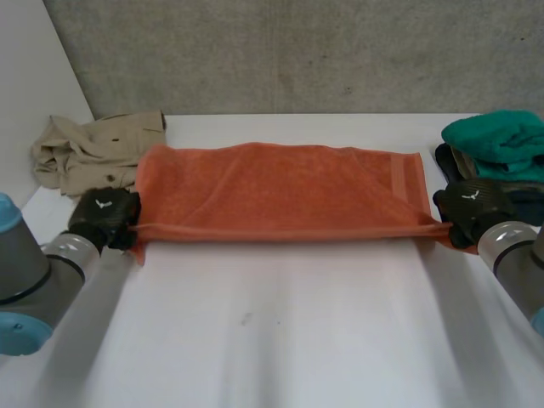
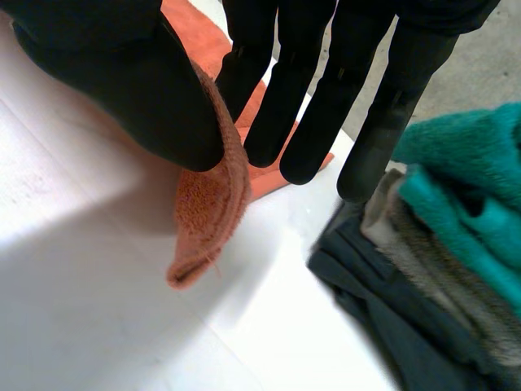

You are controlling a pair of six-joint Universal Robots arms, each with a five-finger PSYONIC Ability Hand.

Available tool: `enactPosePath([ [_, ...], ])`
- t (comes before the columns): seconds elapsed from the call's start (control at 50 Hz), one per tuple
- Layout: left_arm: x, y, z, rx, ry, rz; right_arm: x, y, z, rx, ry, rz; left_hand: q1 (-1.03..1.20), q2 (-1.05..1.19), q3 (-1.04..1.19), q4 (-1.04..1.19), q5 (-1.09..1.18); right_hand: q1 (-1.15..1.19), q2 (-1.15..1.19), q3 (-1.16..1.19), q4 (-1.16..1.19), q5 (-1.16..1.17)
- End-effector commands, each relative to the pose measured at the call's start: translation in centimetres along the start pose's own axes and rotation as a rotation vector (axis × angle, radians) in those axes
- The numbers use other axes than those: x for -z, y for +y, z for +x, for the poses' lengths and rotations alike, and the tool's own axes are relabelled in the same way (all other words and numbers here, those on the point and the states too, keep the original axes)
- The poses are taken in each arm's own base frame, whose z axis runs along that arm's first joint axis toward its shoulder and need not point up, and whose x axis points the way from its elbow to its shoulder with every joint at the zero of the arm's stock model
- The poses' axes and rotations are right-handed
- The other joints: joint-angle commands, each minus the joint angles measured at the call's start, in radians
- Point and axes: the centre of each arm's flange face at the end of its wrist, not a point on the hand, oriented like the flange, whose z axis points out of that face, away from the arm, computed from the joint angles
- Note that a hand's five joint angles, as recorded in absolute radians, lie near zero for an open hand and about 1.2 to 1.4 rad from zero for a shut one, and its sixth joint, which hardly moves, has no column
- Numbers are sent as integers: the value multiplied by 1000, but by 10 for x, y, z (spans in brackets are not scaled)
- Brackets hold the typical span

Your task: Fold the laundry.

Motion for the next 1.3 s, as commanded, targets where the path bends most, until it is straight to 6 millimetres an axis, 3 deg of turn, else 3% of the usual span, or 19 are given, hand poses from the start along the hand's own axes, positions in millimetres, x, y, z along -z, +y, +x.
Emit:
enactPosePath([
  [0.02,50,-41,-2,-213,-38,54,33,-16,9,207,-42,-65,234,201,206,199,241,279,215,206,198,205],
  [0.08,75,-49,3,-315,-14,23,58,-25,11,310,-105,-128,234,201,206,199,241,279,215,206,198,205],
  [0.1,90,-49,6,-370,11,-22,65,-27,11,332,-127,-148,234,201,206,199,241,279,215,206,198,205],
  [0.16,113,-43,13,-444,71,-116,91,-24,11,407,-224,-248,234,201,206,199,241,279,215,206,198,205],
  [0.22,136,-32,21,-497,172,-249,105,-18,14,444,-302,-331,234,201,206,199,241,279,215,206,198,205],
  [0.3,150,-26,28,-523,263,-330,103,-16,15,458,-306,-327,234,201,206,199,241,279,215,206,198,205],
  [0.38,136,-31,25,-536,221,-259,89,-11,13,451,-280,-301,234,201,206,199,241,279,215,206,198,205],
  [0.48,87,-32,24,-601,120,-71,50,4,12,393,-220,-285,234,201,206,199,241,279,215,206,198,205],
  [0.64,12,-43,41,-674,27,188,-3,4,14,338,-65,-194,234,201,206,199,241,279,215,206,198,205],
  [0.78,-48,-29,44,-678,-26,195,-50,-6,9,377,55,-50,234,201,206,199,241,279,215,206,198,205],
  [0.98,-100,-34,45,-678,-86,263,-100,1,-2,389,109,21,234,201,206,199,241,279,215,206,198,205],
  [1.14,-108,-23,51,-671,-55,242,-113,8,-12,399,134,25,234,201,206,199,241,279,215,206,198,205],
  [1.16,-108,-23,52,-671,-53,242,-115,5,-9,398,158,44,200,167,172,165,206,-68,-133,-142,-149,-142],
  [1.18,-109,-24,52,-671,-54,245,-116,3,-9,398,169,53,-205,-237,-232,-240,-198,-395,-459,-468,-476,-468],
  [1.22,-109,-25,53,-670,-55,248,-118,3,-7,398,192,62,-507,-540,-535,-542,-501,-933,-997,-1006,-1014,-1007],
  [1.3,-110,-30,52,-661,-63,259,-119,-5,-1,389,240,87,-622,-655,-650,-657,-615,-850,-914,-923,-931,-923],
])
